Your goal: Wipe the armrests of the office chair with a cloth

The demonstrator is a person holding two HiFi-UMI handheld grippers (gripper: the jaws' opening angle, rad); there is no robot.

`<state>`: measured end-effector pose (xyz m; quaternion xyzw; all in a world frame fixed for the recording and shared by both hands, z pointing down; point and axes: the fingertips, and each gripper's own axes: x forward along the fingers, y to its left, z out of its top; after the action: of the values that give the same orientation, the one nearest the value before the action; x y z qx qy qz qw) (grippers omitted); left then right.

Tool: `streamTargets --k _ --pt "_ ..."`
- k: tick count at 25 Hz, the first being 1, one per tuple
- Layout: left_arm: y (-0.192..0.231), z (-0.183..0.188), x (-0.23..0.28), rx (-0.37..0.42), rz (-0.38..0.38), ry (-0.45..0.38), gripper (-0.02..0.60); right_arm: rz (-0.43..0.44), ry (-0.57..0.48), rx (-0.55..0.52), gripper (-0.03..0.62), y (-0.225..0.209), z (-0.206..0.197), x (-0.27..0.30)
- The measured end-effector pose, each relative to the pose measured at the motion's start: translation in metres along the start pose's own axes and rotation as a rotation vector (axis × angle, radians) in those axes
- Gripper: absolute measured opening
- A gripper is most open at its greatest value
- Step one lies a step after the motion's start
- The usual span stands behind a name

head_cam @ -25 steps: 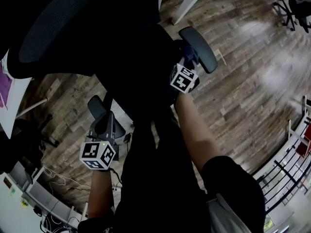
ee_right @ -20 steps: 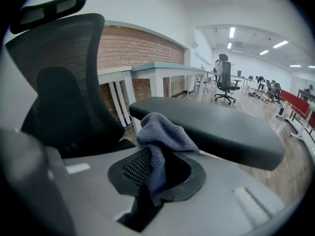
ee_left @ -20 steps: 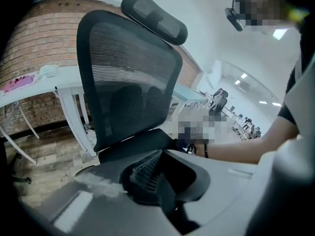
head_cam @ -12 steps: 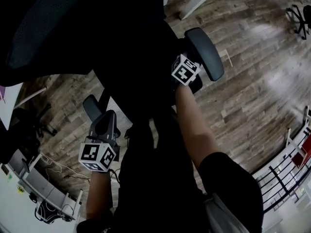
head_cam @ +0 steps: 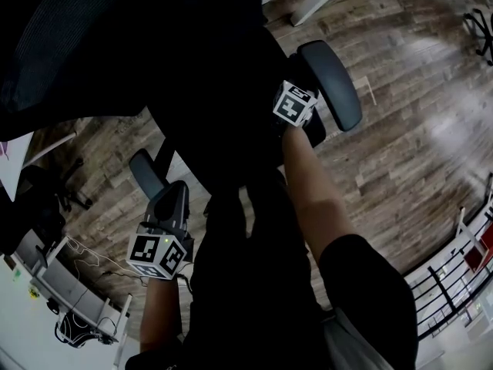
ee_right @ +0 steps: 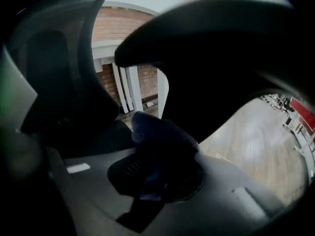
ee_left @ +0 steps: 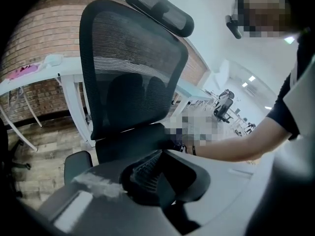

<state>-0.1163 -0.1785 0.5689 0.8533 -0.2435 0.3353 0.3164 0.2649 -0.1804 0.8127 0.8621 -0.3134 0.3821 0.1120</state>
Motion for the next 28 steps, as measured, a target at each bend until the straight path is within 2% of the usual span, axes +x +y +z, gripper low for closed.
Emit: streamTargets --k 4,11,13,16,18,20,25,28 --pt "0.003 -0.009 -0.007 -0.004 0.015 0.003 0.005 0.014 0.032 -0.048 0.061 -0.009 -0.014 0.006" --pt "-0.006 -0.013 -0.016 0.007 -0.001 -0.02 0.005 -0.058 -0.001 0.164 0.06 -0.053 -0.024 -0.029" --pt "-0.007 -0.016 -0.021 0.003 -0.006 -0.028 0.005 -0.058 -0.021 0.184 0.06 -0.06 -0.024 -0.047" --pt "-0.003 -0.019 -0.033 -0.017 -0.004 -0.05 0.005 -0.006 -0.035 0.162 0.06 -0.051 -0.025 -0.083" --pt "0.001 -0.019 -0.043 -0.03 -0.005 -0.073 0.005 0.064 -0.044 0.101 0.06 -0.034 -0.028 -0.114" --pt "0.007 -0.018 -0.055 -0.034 -0.002 -0.097 0.005 0.173 -0.05 -0.007 0.06 -0.006 -0.035 -0.149" --pt "0.034 -0.022 -0.088 -0.037 0.021 -0.154 0.005 0.559 -0.003 -0.311 0.061 0.093 -0.08 -0.239" --pt "0.051 -0.028 -0.109 -0.064 0.036 -0.188 0.005 0.732 0.009 -0.425 0.061 0.146 -0.097 -0.286"
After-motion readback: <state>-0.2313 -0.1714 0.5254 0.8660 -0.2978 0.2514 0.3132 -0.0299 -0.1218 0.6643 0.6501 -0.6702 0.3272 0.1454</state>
